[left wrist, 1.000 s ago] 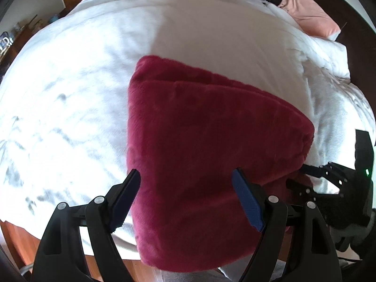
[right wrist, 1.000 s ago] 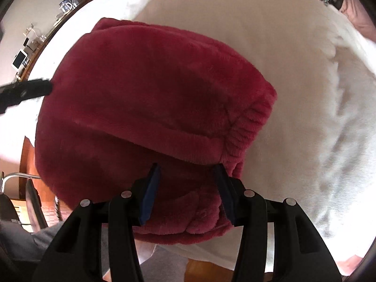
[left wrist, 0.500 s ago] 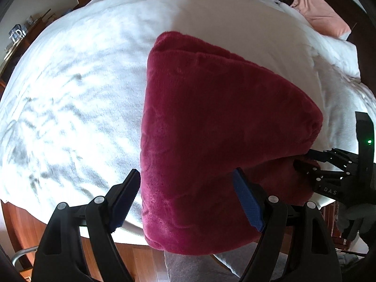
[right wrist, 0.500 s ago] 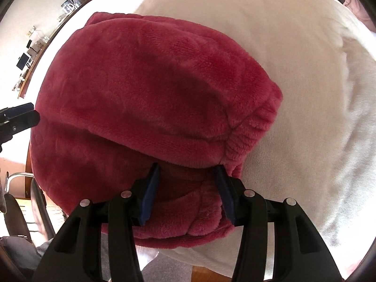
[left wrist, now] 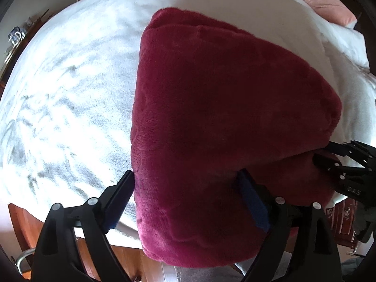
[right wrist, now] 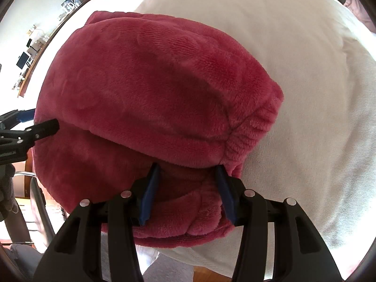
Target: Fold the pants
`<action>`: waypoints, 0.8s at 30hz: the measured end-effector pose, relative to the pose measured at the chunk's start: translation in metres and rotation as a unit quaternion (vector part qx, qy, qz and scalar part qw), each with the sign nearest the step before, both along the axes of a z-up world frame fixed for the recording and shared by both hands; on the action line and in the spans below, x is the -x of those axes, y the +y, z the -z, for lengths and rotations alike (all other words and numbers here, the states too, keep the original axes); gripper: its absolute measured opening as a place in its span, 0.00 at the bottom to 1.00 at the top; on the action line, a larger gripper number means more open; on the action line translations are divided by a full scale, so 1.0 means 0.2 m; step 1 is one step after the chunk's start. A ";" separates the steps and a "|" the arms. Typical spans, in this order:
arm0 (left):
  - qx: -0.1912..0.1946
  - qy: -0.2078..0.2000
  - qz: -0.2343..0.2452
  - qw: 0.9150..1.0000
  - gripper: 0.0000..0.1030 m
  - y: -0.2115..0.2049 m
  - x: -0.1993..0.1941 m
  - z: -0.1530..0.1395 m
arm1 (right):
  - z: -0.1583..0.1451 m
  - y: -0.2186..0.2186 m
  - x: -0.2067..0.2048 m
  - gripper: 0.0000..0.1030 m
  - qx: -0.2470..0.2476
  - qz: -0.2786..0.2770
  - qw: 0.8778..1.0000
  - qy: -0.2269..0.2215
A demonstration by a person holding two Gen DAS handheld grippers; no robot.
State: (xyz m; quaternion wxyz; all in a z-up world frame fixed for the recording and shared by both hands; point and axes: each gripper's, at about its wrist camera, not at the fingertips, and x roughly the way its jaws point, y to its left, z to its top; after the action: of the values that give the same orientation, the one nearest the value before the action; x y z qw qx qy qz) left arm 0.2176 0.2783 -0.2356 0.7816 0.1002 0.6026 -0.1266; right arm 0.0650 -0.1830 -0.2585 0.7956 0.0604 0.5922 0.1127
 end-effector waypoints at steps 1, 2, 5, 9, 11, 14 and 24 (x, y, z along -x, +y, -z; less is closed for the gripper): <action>0.002 0.004 -0.006 1.000 0.88 0.00 -0.01 0.02 | -0.02 -0.01 -0.01 0.49 0.000 0.000 1.000 0.000; 0.004 0.007 -0.010 1.000 0.89 0.01 -0.02 0.03 | -0.02 -0.01 -0.01 0.49 0.000 0.000 1.000 -0.001; 0.010 0.015 -0.024 1.000 0.95 0.03 -0.04 0.06 | -0.02 -0.01 -0.01 0.50 0.001 -0.001 1.000 -0.002; 0.019 0.025 -0.036 0.999 0.95 0.06 -0.05 0.11 | -0.03 -0.02 -0.02 0.50 0.000 -0.001 1.000 0.004; 0.024 0.029 -0.042 0.998 0.95 0.05 -0.06 0.13 | -0.03 -0.02 -0.03 0.50 -0.001 -0.001 1.000 0.006; 0.030 0.035 -0.052 0.998 0.95 0.07 -0.06 0.17 | -0.03 -0.02 -0.04 0.50 -0.001 0.003 1.000 0.010; 0.027 0.047 -0.044 0.998 0.95 0.01 -0.15 0.25 | 0.00 0.00 -0.11 0.53 0.010 0.024 0.999 0.029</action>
State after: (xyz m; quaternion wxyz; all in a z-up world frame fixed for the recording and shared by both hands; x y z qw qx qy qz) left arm 0.2477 0.2806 -0.2861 0.7595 0.0458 0.6390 -0.1130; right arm 0.0861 -0.1831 -0.2576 0.7813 0.0699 0.6141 0.0863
